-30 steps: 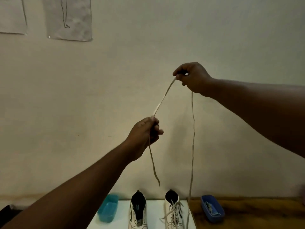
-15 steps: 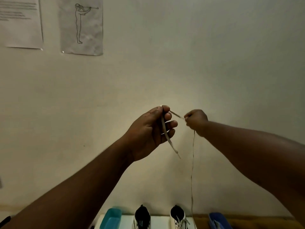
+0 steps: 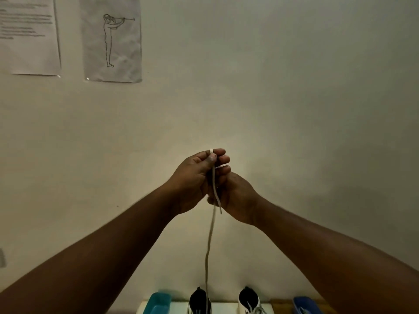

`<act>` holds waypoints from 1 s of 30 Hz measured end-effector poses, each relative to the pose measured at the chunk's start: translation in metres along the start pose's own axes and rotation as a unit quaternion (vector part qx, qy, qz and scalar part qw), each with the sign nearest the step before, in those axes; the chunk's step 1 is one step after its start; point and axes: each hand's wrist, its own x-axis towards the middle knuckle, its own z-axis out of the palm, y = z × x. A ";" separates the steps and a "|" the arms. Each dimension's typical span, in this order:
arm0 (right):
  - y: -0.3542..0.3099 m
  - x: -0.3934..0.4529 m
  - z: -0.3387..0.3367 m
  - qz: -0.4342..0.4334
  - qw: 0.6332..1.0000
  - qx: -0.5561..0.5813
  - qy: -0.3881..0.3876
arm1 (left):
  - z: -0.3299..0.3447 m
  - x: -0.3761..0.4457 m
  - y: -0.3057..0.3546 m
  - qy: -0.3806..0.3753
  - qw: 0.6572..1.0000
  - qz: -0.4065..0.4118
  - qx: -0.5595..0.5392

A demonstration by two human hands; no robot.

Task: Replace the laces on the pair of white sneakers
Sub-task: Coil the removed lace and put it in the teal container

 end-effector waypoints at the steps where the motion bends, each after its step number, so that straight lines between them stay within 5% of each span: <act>1: 0.003 0.002 -0.002 -0.010 0.999 -0.023 0.020 | -0.002 0.000 0.000 -0.004 1.000 0.013 0.009; 4: 0.009 0.002 -0.003 -0.024 0.994 -0.082 0.065 | -0.010 -0.001 -0.001 -0.003 0.995 0.070 0.071; 10: 0.007 -0.012 0.015 -0.046 0.976 -0.209 0.024 | -0.027 0.000 -0.007 0.033 0.947 0.201 0.248; 15: -0.012 -0.029 0.022 -0.081 0.893 -0.443 0.016 | -0.050 -0.001 -0.014 0.054 0.909 0.244 0.335; 17: -0.020 -0.032 0.022 -0.082 0.891 -0.446 0.036 | -0.055 -0.003 -0.013 0.050 0.906 0.237 0.346; 25: -0.022 -0.027 0.038 -0.107 0.908 -0.398 0.077 | -0.033 -0.013 -0.008 0.031 0.979 0.156 0.129; 30: -0.014 -0.021 0.045 -0.109 0.919 -0.362 0.117 | -0.027 -0.011 -0.002 0.049 0.993 0.104 0.003</act>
